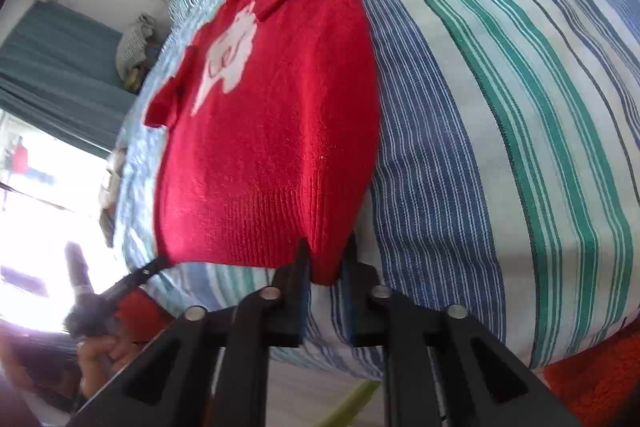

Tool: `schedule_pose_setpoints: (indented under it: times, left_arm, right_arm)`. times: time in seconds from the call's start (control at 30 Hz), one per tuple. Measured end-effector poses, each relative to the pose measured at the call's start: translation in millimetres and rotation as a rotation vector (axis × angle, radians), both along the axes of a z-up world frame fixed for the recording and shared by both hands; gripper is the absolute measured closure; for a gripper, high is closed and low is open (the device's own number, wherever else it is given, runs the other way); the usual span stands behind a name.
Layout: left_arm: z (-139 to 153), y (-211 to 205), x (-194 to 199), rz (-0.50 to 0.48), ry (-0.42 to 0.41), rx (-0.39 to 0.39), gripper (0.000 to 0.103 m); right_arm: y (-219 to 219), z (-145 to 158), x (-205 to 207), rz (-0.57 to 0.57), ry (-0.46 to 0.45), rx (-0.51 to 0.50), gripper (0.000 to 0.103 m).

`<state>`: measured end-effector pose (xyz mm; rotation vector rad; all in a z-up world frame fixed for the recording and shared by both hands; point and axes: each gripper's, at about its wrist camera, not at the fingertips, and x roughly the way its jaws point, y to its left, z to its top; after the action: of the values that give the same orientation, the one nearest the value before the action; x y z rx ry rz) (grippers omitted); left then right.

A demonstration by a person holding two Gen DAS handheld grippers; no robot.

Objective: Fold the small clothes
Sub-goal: 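Grasp the sweater hem with both grippers and pull it straight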

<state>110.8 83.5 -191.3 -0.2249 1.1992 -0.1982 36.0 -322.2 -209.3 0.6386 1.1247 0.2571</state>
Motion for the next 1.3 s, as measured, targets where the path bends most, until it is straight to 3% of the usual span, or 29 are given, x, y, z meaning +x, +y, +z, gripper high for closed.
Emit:
schedule_pose_setpoints:
  times: [0.03,0.1,0.13,0.2,0.27,0.4,0.43,0.47,0.5,0.53,0.57,0.63,0.77,1.03,1.3]
  left_arm:
    - [0,2,-1,0.003,0.003,-0.009,0.093]
    - [2,9,-5,0.016,0.008,-0.031,0.086]
    - [5,14,-8,0.029,0.005,-0.043,0.082]
    - [12,23,-14,0.053,-0.014,-0.08,0.057]
    - [16,31,-13,0.087,-0.04,-0.144,0.045]
    - [7,18,10,0.051,-0.021,-0.202,0.042]
    - [1,10,16,0.021,-0.004,-0.19,0.042]
    - [-5,1,20,0.003,0.016,-0.169,0.05]
    - [-6,-2,19,-0.013,0.023,-0.153,0.082]
    - [-7,-8,19,-0.033,0.025,-0.125,0.101]
    - [-6,-16,17,-0.047,0.02,-0.052,0.1]
    - [-1,-18,11,-0.031,0.007,0.015,0.101]
    - [-6,-14,6,-0.003,0.014,0.036,0.101]
    - [-12,-17,11,-0.01,0.007,0.054,0.1]
    - [-11,-14,8,-0.008,0.003,0.043,0.099]
  right_arm:
    - [-5,1,-2,-0.014,-0.002,0.016,0.057]
    - [-18,6,-10,-0.055,-0.025,0.075,0.036]
    - [-26,9,-14,-0.08,-0.043,0.118,0.031]
    - [-42,11,-20,-0.127,-0.072,0.189,0.031]
    - [-52,5,-19,-0.172,-0.068,0.236,0.031]
    - [-59,-22,-4,-0.189,-0.055,0.372,0.033]
    - [-57,-31,2,-0.169,-0.032,0.409,0.044]
    - [-54,-36,7,-0.145,-0.012,0.415,0.055]
    - [-50,-34,10,-0.111,0.002,0.389,0.084]
    - [-45,-30,11,-0.08,0.009,0.32,0.096]
    - [-40,-22,9,-0.063,0.003,0.221,0.096]
    - [-35,-1,3,-0.057,-0.012,0.06,0.097]
    - [-25,9,-1,-0.042,0.003,-0.12,0.098]
    - [-17,4,7,0.0,-0.006,-0.205,0.098]
    - [-15,0,7,-0.006,-0.018,-0.217,0.098]
